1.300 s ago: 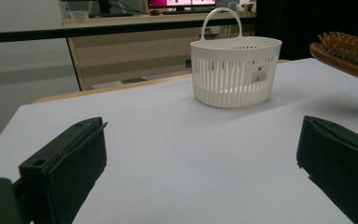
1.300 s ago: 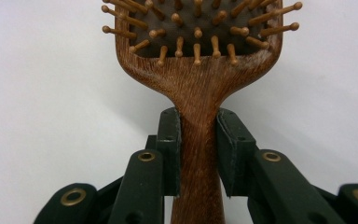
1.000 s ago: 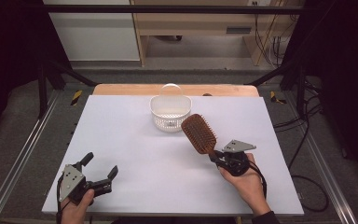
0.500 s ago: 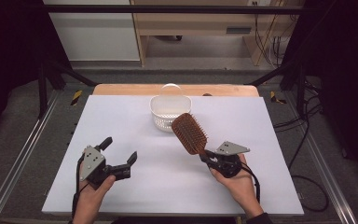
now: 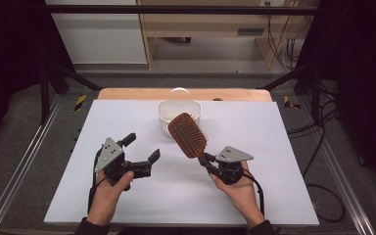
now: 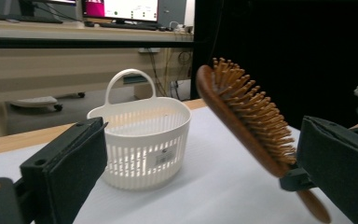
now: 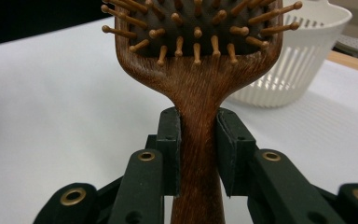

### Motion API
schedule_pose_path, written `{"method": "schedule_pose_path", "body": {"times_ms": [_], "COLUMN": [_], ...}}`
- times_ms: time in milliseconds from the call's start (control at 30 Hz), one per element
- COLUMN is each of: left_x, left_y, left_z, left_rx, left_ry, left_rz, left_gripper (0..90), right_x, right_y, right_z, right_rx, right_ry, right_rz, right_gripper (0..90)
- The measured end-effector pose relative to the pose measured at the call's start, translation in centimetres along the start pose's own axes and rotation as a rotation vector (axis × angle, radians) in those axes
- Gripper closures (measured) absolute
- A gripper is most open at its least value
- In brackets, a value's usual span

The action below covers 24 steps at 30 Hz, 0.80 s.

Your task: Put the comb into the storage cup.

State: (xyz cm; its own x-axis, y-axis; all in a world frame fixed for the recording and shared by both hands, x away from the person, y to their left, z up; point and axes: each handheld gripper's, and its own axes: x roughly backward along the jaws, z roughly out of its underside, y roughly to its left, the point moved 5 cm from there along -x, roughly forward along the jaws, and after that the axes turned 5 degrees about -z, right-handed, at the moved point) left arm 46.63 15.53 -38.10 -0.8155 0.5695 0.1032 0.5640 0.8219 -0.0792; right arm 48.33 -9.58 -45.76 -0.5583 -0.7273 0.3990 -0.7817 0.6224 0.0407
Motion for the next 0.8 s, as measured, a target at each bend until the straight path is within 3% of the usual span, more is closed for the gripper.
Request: {"method": "schedule_pose_path", "body": {"times_ms": [100,267,433,533,633,800], "left_x": [-0.2,-0.6,-1.4,-1.9,-2.4,-3.0], "left_y": [-0.3,-0.7,-1.1,-1.4,-1.5,-1.6], "left_z": [-0.5,-0.6,-0.6,-0.8,-1.0,-1.3], "left_rx": [-0.012,0.045,0.099,0.092,0.116,0.14], "left_ry": [0.001,-0.008,0.015,0.029,0.042,0.05], "left_rz": [0.008,0.034,0.061,0.067,0.074,0.074], "left_gripper": [2.0,2.4,2.9,3.8,10.6,9.6], "right_x": [-0.6,-1.4,-1.7,-1.7,-1.8,-1.9], "right_y": [0.4,1.2,2.3,3.0,3.4,4.1], "right_z": [-0.4,-0.5,-0.5,-0.7,-0.9,-0.9], "right_rx": [-0.005,0.023,0.037,0.059,0.064,0.081], "right_ry": [-0.022,-0.042,-0.069,-0.084,-0.1,-0.107], "right_rz": [-0.009,-0.018,-0.036,-0.044,-0.046,-0.057], "right_gripper": [73.2,73.1,73.2,73.2,73.2,73.2]}}
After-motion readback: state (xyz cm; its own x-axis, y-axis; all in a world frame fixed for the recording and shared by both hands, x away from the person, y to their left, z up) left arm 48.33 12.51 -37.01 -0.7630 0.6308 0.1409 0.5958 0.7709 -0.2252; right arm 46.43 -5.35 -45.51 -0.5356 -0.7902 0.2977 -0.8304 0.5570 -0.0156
